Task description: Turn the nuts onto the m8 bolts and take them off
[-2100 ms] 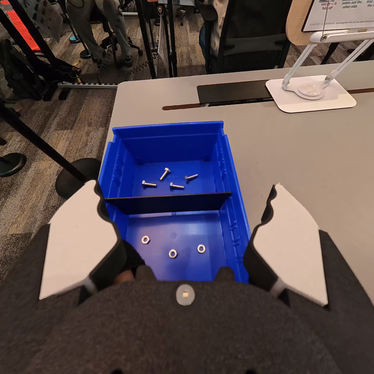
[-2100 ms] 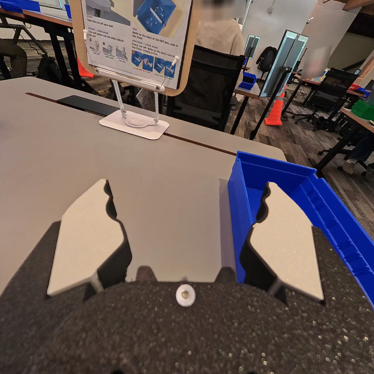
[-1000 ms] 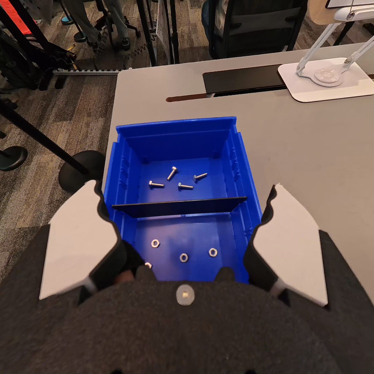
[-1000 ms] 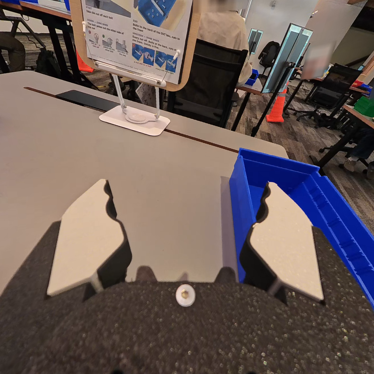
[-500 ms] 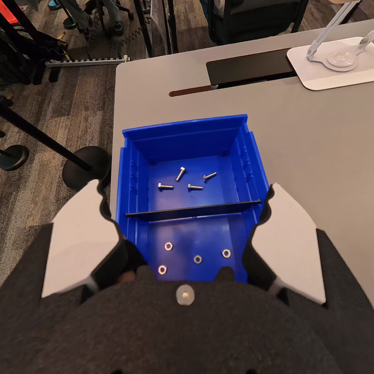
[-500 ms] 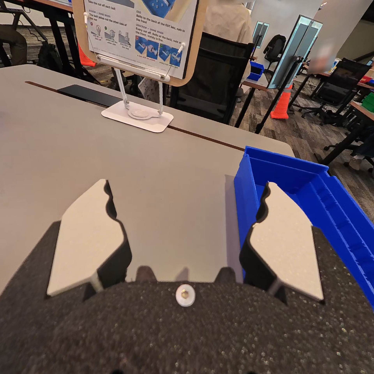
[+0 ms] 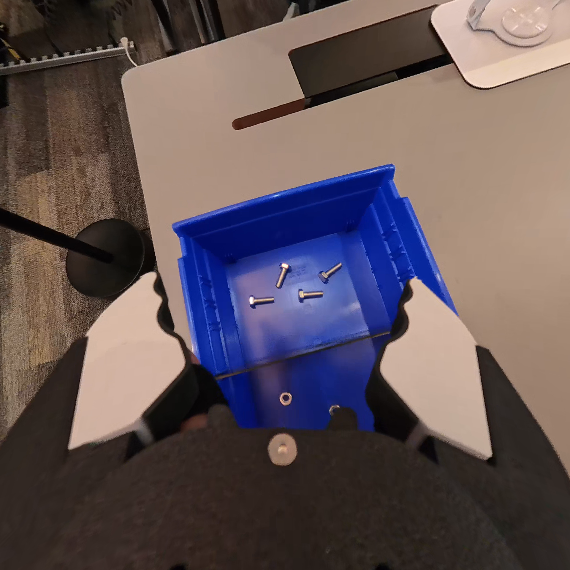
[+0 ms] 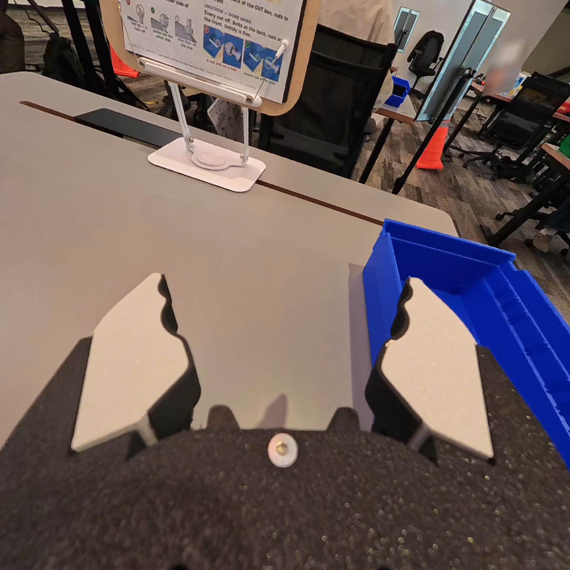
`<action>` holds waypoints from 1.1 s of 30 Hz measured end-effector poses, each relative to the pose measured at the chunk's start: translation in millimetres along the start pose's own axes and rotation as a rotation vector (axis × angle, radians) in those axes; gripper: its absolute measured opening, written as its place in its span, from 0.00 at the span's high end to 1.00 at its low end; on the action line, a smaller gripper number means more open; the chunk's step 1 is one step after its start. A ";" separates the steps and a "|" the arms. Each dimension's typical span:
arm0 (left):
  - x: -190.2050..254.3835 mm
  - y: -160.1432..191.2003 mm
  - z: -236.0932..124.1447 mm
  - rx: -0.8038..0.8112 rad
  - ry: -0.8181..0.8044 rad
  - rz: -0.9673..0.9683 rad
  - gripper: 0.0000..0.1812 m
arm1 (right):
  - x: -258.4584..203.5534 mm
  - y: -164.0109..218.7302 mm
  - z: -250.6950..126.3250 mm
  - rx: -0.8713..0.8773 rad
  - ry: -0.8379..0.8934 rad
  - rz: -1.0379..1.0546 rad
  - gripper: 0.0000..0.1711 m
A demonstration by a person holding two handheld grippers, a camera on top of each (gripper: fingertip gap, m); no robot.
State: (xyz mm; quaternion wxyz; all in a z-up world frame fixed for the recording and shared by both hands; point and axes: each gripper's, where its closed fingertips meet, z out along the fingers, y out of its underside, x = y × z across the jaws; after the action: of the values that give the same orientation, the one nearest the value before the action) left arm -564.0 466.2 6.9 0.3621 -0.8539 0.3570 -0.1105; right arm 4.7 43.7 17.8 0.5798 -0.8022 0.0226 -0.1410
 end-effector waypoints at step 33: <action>-2.2 10.9 30.0 -0.209 0.307 0.549 0.37 | -23.3 4.7 32.7 -0.083 -0.014 -0.041 0.20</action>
State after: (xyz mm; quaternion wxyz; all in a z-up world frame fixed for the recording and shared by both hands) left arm -557.9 478.6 -22.0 0.2309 -0.7318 0.6336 -0.0990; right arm -8.8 77.0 -0.7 0.5430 -0.8269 0.0079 -0.1461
